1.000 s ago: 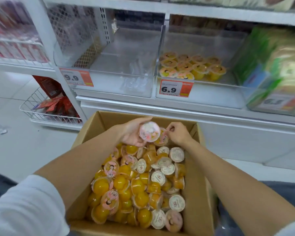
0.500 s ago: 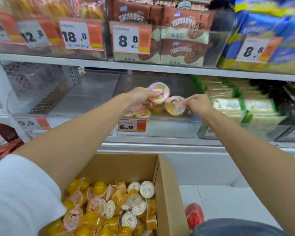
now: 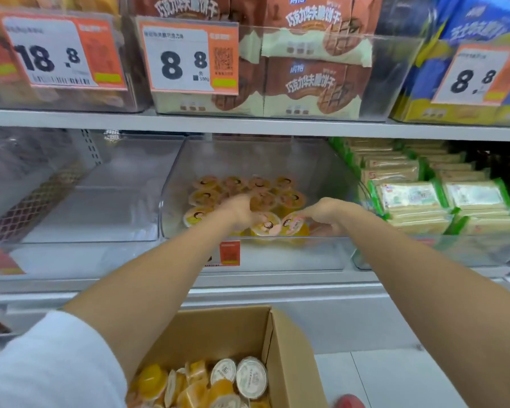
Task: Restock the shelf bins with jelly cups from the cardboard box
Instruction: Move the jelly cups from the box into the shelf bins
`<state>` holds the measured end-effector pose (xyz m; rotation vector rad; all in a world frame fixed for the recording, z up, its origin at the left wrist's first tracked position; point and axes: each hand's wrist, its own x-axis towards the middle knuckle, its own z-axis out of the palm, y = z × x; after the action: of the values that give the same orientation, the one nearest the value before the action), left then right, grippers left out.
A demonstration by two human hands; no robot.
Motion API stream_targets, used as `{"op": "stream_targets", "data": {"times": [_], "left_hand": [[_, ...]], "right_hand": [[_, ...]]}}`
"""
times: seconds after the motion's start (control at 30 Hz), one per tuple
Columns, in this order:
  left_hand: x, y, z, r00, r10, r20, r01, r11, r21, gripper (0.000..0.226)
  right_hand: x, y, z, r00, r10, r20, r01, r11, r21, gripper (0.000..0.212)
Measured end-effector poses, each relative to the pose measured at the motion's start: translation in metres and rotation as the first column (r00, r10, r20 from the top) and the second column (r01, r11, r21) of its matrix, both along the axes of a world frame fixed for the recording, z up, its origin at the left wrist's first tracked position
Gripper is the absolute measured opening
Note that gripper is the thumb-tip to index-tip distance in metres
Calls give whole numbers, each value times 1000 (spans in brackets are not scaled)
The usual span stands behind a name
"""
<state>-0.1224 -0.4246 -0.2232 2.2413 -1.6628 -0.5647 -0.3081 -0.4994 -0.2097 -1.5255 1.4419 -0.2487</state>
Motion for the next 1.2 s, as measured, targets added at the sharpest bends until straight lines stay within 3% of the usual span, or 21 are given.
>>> {"op": "stream_targets", "data": {"times": [0.1, 0.17, 0.23, 0.33, 0.47, 0.53, 0.6, 0.67, 0.73, 0.8, 0.9, 1.0, 1.1, 1.2], "left_hand": [[3, -2, -5, 992, -50, -119, 53, 998, 21, 88], [2, -2, -6, 991, -106, -86, 115, 987, 108, 94], [2, -2, -8, 992, -115, -45, 119, 986, 113, 92], [3, -2, -8, 994, -102, -45, 106, 990, 97, 87], [1, 2, -4, 997, -79, -14, 80, 995, 64, 87], [1, 6, 0, 998, -64, 2, 64, 998, -4, 85], [-2, 17, 9, 999, -30, 12, 31, 993, -111, 73], [-5, 36, 20, 999, -1, -45, -10, 972, -236, 41], [-9, 65, 31, 996, -3, -93, -27, 948, -319, 9], [-12, 101, 35, 996, -5, -88, -28, 927, -373, 11], [-6, 154, 31, 988, 34, -147, -95, 900, -425, 14], [12, 204, 10, 980, 113, -166, -167, 917, -363, 19], [43, 249, -35, 979, 155, -131, -180, 963, -201, 19], [80, 286, -87, 976, 216, 11, -216, 974, 62, 15]], "right_hand": [[-4, -5, -6, 995, -87, -53, 85, 996, -41, 18], [-6, -6, -10, 993, -113, -44, 109, 991, -73, 22], [-4, -6, -12, 995, -97, -8, 97, 995, -24, 4], [5, -8, -16, 992, -102, 78, 99, 994, 44, 38], [6, -6, -14, 995, -77, 66, 76, 997, 21, 46], [2, 1, -8, 996, -33, -88, 19, 987, -159, 49], [2, 19, 5, 975, -51, -216, -54, 889, -455, 41], [6, 48, 20, 989, -51, -137, -49, 767, -640, 27], [15, 85, 28, 1000, 6, -26, -23, 710, -704, 17], [24, 124, 27, 996, 90, 3, -59, 680, -731, 13], [40, 172, 12, 984, 181, 4, -124, 689, -714, 8], [54, 207, -22, 964, 248, -95, -253, 743, -620, 8], [65, 234, -72, 891, 384, -242, -453, 781, -430, 16], [74, 255, -124, 765, 556, -324, -623, 767, -155, 26]]}}
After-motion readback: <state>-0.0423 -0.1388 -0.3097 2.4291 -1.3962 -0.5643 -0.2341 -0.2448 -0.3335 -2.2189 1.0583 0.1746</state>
